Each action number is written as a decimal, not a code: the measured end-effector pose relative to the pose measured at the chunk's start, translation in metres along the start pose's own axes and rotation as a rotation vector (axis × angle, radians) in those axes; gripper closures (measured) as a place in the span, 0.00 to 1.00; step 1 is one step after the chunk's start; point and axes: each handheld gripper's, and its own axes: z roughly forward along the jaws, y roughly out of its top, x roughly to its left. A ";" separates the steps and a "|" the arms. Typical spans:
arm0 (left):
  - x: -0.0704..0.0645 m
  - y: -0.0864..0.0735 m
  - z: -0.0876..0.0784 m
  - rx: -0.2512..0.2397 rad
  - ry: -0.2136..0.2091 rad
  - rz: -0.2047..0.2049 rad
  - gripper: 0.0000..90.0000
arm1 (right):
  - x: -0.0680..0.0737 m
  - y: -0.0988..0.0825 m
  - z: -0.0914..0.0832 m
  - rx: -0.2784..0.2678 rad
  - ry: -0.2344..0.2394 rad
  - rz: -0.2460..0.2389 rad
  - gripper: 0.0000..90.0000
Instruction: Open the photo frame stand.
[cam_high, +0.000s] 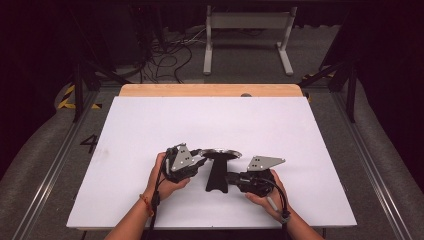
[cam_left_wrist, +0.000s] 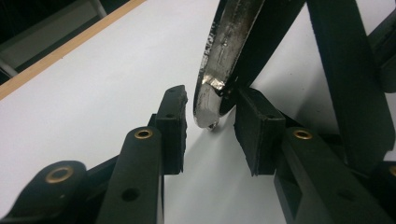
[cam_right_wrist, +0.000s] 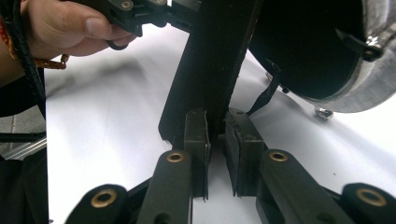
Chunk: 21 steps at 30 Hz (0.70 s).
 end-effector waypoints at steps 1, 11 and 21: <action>0.000 0.000 -0.001 -0.002 0.001 0.000 0.71 | 0.000 0.000 -0.001 0.002 -0.006 -0.003 0.89; 0.000 -0.004 -0.017 0.025 0.001 0.028 0.71 | 0.003 0.003 -0.014 0.004 -0.066 -0.060 0.89; 0.009 -0.013 -0.035 0.062 0.030 0.043 0.69 | 0.008 0.006 -0.022 -0.004 -0.097 -0.096 0.88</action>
